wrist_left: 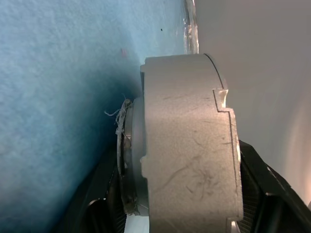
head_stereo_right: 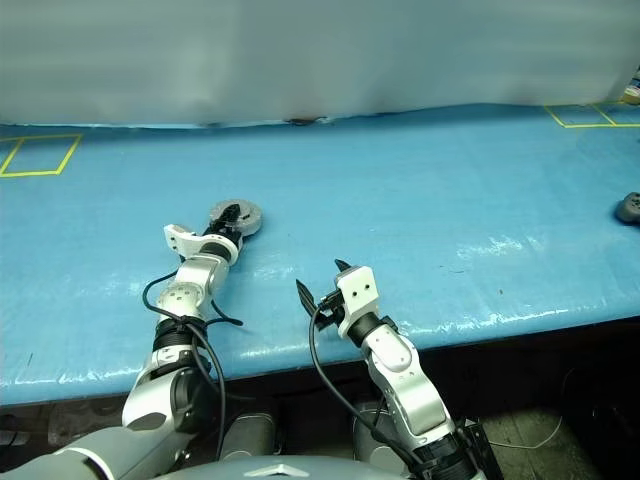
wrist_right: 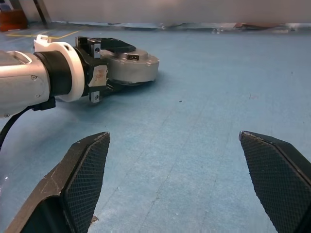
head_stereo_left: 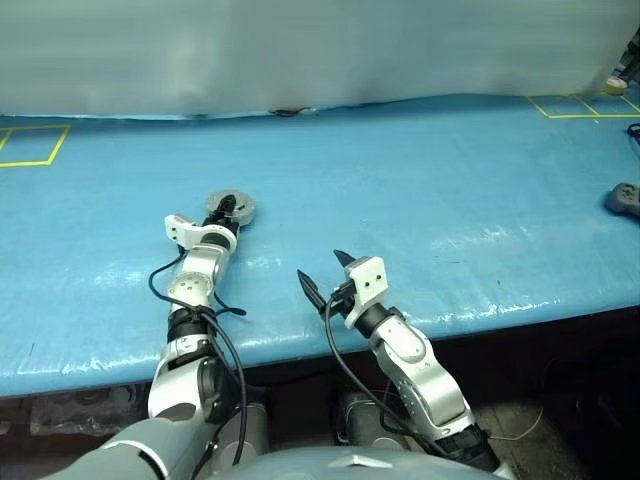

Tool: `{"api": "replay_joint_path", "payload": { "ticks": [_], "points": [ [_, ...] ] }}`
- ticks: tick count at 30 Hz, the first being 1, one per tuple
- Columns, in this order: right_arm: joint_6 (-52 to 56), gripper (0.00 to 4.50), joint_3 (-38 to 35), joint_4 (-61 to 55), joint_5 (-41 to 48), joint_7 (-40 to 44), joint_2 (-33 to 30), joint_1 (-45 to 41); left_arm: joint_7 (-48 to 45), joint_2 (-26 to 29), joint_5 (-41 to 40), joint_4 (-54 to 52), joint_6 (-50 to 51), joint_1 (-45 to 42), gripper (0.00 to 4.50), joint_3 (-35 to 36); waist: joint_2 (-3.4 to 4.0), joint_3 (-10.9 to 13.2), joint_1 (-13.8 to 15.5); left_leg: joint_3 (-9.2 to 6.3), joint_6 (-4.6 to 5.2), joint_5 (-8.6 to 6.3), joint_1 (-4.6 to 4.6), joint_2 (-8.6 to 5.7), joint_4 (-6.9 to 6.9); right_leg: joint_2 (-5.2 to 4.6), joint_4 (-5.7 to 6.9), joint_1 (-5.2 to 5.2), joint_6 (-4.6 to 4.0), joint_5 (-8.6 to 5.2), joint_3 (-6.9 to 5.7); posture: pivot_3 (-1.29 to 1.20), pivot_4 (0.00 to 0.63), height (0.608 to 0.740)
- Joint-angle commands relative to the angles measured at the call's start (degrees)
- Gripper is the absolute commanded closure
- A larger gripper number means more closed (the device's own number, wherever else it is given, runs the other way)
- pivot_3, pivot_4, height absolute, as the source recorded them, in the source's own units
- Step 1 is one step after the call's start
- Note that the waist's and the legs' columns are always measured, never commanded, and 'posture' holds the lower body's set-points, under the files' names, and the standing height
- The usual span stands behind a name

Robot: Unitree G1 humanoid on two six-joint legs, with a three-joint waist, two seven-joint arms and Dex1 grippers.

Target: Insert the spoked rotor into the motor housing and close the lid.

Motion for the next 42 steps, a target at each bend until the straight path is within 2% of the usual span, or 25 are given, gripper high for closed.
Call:
{"api": "replay_joint_path", "payload": {
  "ticks": [1,5,6,15,22,25,28,31,34,39,42],
  "points": [
    [-1.1,0.0,-0.8,-1.1,-0.9,0.2,0.6,0.6,1.0,-0.2,1.7,0.7,-0.4,-1.1,1.33,1.0,0.0,0.0,0.0,0.0,0.0,0.0,0.02,0.0,0.01,0.0,0.0,0.03,-0.01,-0.01,0.0,0.0,0.15,0.74],
    [-0.7,0.0,-0.9,-1.0,-1.5,0.5,1.2,0.9,3.0,-1.0,2.6,-1.4,1.3,0.9,0.17,1.1,0.04,0.0,-0.2,0.01,0.0,0.0,0.17,0.0,0.06,-0.02,0.02,0.18,-0.04,-0.02,0.02,0.0,0.15,0.74],
    [-0.6,0.0,-0.8,-0.9,-1.6,0.6,1.3,0.9,3.5,-1.2,2.6,-2.6,1.9,1.8,0.04,1.0,0.06,0.0,-0.3,0.01,0.0,0.0,0.19,0.0,0.08,-0.01,0.03,0.2,-0.05,-0.01,0.02,0.0,0.15,0.74],
    [0.1,0.0,-1.1,-0.6,-2.0,1.3,2.0,0.8,11.3,-4.1,1.0,-18.5,12.2,14.6,0.04,0.0,0.28,-0.2,-0.6,0.1,0.03,-0.04,0.29,0.03,-0.01,-0.01,0.01,0.23,-0.08,-0.01,0.13,0.0,0.15,0.74],
    [0.7,0.0,-1.7,-0.6,-1.8,2.0,2.0,1.0,16.3,-4.5,-4.3,-31.8,20.9,26.2,0.04,-1.4,0.5,-0.4,-0.8,0.2,0.0,-0.07,0.67,0.05,-0.02,-0.02,0.03,0.55,-0.2,-0.09,0.2,0.0,0.15,0.74],
    [0.8,0.0,-1.9,-0.4,-1.7,2.4,1.9,0.9,17.2,-4.3,-6.2,-35.2,22.8,29.3,0.04,-2.0,0.53,-0.4,-0.8,0.19,-0.09,-0.13,1.04,0.08,-0.02,-0.02,0.01,0.67,-0.24,-0.13,0.19,0.0,0.15,0.74],
    [0.9,0.0,-2.2,-0.3,-1.6,2.8,1.8,0.6,12.8,-1.2,-4.3,-39.8,25.5,33.0,0.04,-6.0,0.58,-0.5,-1.0,0.18,-0.17,-0.19,1.11,0.09,-0.02,-0.04,0.0,0.55,-0.25,-0.15,0.19,0.0,0.15,0.74],
    [0.9,0.0,-2.8,-0.3,-1.3,3.3,1.7,0.5,5.1,4.3,4.5,-44.6,23.2,36.5,0.04,-13.5,0.56,-0.5,-1.2,0.21,-0.22,-0.24,1.05,0.1,-0.06,-0.04,-0.01,0.43,-0.3,-0.18,0.21,0.0,0.15,0.74],
    [0.3,0.0,-3.7,-0.3,-1.4,3.4,1.5,0.8,-1.2,7.2,10.7,-47.5,19.0,38.9,0.04,-18.1,0.56,-0.5,-1.2,0.34,-0.26,-0.26,1.04,0.1,-0.3,-0.06,-0.03,0.32,-0.41,-0.24,0.27,0.0,0.15,0.74],
    [-1.1,0.0,-6.0,-0.6,-1.0,2.2,1.9,2.5,-9.0,12.2,32.7,-49.0,0.8,42.2,0.04,-28.1,0.54,-0.5,-1.1,0.6,-0.26,-0.24,0.93,0.17,-0.9,-0.03,-0.03,0.14,-0.63,-0.38,0.42,0.0,0.15,0.74],
    [-2.3,0.0,-7.3,-1.1,-0.6,2.5,1.9,3.7,-10.5,12.9,41.3,-47.7,-7.4,43.1,0.04,-31.1,0.48,-0.4,-0.8,0.6,-0.27,-0.25,0.87,0.23,-1.04,0.02,-0.01,0.03,-0.71,-0.54,0.4,0.0,0.15,0.74]
  ]
}}
